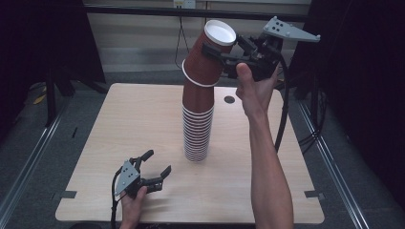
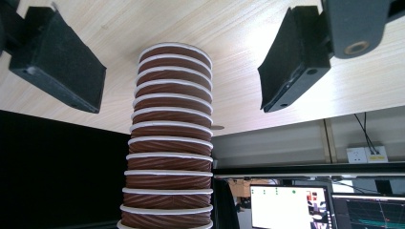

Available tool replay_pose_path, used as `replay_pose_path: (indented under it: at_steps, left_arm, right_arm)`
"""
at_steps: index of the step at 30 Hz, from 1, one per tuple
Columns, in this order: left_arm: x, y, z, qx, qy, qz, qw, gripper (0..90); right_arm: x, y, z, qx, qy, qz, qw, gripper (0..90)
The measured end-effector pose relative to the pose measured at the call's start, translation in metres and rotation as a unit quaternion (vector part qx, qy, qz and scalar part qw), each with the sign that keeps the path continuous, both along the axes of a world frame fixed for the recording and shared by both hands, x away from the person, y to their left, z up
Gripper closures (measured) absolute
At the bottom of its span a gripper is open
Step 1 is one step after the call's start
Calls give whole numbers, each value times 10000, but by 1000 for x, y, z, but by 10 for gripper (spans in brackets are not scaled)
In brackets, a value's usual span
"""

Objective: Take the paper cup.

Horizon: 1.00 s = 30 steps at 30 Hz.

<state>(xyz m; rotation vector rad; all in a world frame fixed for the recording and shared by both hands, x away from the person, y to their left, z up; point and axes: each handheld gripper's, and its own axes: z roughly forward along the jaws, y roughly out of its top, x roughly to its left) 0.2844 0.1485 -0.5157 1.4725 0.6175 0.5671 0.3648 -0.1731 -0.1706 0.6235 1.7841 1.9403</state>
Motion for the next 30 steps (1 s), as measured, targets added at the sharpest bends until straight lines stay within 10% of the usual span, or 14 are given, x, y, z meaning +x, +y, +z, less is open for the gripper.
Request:
replay_pose_path:
  at_steps: [30]
  left_arm:
    - [3,0,1,91,123,-142,9998,155]
  right_arm:
    - [-24,-61,4,-42,-54,-675,9977,239]
